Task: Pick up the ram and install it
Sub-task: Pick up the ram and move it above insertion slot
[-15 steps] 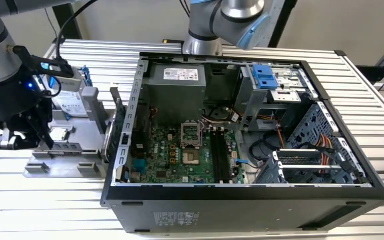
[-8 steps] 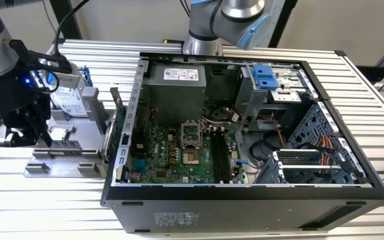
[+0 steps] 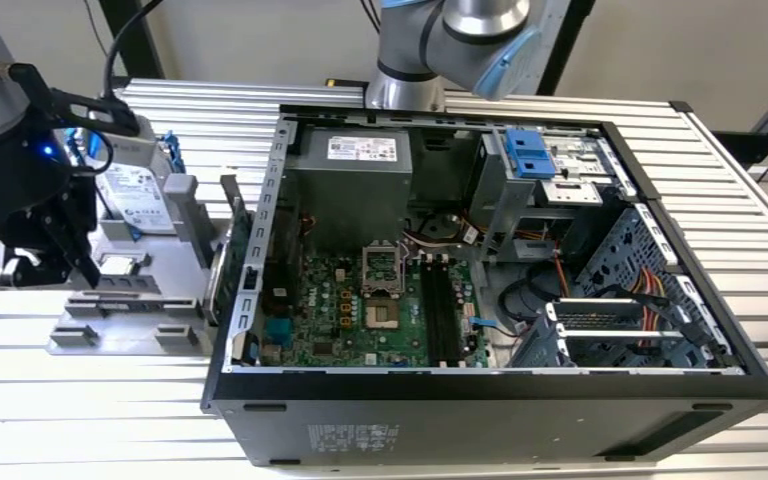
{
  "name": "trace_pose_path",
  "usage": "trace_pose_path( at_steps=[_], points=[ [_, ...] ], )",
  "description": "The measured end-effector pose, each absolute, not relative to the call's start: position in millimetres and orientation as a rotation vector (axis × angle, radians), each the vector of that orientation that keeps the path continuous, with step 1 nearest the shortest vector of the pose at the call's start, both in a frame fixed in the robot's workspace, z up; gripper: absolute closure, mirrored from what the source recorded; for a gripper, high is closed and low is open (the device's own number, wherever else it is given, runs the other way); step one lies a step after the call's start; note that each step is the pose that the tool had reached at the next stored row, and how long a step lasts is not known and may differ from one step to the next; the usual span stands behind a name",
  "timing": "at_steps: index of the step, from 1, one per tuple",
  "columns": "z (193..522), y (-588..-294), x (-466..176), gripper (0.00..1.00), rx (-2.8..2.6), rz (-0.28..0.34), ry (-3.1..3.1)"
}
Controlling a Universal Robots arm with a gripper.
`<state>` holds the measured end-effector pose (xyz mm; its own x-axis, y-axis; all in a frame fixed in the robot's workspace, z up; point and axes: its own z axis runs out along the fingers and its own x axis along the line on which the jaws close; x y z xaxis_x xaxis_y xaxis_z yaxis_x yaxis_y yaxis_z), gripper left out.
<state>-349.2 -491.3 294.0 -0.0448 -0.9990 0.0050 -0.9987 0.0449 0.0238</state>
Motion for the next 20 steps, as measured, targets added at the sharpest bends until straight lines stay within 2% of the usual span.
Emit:
trace_pose_path(
  at_steps=[20],
  points=[
    [319.9,-491.3,-349.2,1.00,2.157,-0.021,-2.256]
  ],
)
